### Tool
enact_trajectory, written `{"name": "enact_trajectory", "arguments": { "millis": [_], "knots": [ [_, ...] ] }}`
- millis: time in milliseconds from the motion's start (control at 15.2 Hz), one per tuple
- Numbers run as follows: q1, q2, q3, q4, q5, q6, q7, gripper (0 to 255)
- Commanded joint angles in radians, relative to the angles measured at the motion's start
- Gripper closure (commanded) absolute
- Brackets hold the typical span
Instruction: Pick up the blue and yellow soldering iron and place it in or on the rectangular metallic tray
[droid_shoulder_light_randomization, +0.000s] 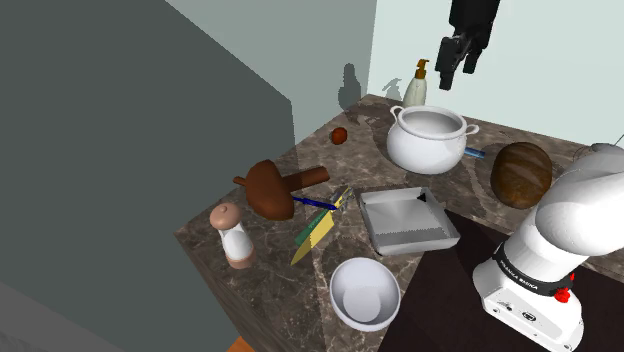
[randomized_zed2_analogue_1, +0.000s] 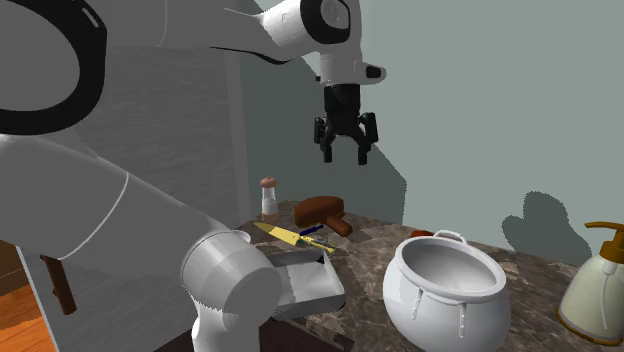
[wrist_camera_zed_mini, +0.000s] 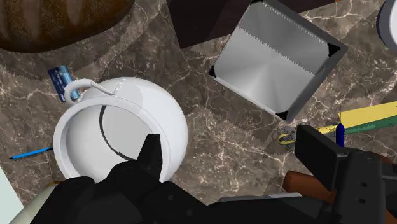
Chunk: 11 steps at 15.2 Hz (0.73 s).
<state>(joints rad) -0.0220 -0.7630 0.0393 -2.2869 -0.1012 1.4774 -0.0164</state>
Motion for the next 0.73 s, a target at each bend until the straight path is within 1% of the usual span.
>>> {"name": "enact_trajectory", "arguments": {
  "millis": [0, 330, 660],
  "knots": [
    [0.0, 0.0, 0.0, 0.0, 0.0, 0.0, 0.0, 0],
    [0.033, 0.079, 0.046, -0.064, 0.042, 0.135, 0.038, 0],
    [0.065, 0.185, 0.095, -0.101, 0.076, 0.271, 0.072, 0]
  ]
}}
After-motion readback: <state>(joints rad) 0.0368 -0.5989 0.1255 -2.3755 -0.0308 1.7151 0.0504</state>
